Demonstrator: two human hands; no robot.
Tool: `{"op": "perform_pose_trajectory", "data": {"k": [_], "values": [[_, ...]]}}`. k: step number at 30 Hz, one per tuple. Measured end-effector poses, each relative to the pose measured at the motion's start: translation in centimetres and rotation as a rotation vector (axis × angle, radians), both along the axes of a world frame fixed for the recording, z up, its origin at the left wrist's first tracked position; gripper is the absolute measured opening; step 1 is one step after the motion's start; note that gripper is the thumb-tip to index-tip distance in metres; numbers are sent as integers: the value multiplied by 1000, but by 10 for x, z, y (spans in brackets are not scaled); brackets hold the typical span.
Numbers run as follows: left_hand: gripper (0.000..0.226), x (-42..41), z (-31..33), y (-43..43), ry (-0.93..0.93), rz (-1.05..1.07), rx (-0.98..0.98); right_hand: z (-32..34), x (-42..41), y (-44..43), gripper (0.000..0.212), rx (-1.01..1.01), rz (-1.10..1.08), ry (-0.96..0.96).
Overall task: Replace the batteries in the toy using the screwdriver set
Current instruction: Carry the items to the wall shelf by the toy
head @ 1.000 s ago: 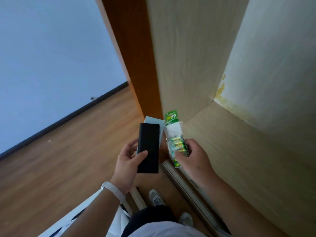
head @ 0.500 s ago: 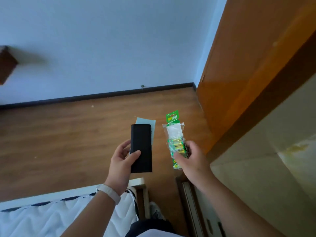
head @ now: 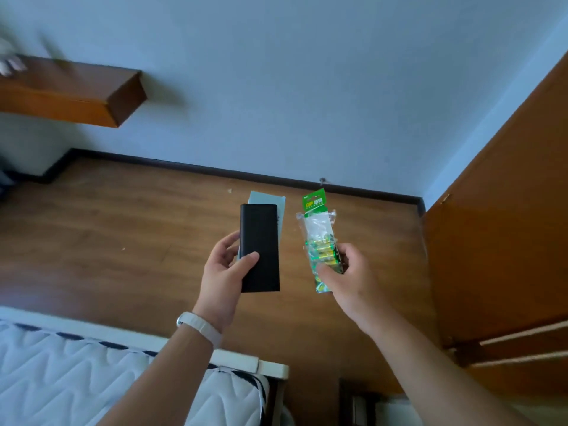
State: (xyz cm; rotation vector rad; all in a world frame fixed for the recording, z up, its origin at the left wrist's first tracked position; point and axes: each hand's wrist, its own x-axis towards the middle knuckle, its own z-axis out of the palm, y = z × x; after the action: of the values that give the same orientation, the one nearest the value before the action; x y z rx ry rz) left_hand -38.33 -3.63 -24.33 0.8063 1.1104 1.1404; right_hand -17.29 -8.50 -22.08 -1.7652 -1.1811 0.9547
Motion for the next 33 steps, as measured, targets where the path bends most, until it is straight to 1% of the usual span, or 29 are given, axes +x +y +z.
{"op": "perform_pose_trajectory", "data": {"k": [4, 8, 10, 16, 19, 23, 28, 31, 33], "values": [[42, -25, 6, 9, 5, 120, 8, 7, -20, 32, 17, 24, 92, 2], [43, -43, 8, 16, 17, 229, 15, 4, -35, 67, 20, 29, 167, 59], [42, -49, 7, 22, 25, 292, 10, 0, -43, 88, 23, 22, 217, 81], [41, -54, 12, 53, 40, 477, 1, -5, -63, 162, 22, 6, 369, 137], [40, -47, 17, 87, 63, 577, 1, -4, -64, 217, 18, -15, 474, 179], [40, -27, 28, 136, 93, 679, -21, 3, -55, 287, 23, -68, 617, 194], [41, 1, 35, 198, 136, 761, -24, 7, -30, 368, 17, -74, 722, 182], [44, 15, 35, 230, 126, 790, -32, 10, -17, 405, 19, -64, 760, 132], [43, 23, 36, 249, 114, 801, -31, 14, -11, 423, 19, -50, 770, 134]]}}
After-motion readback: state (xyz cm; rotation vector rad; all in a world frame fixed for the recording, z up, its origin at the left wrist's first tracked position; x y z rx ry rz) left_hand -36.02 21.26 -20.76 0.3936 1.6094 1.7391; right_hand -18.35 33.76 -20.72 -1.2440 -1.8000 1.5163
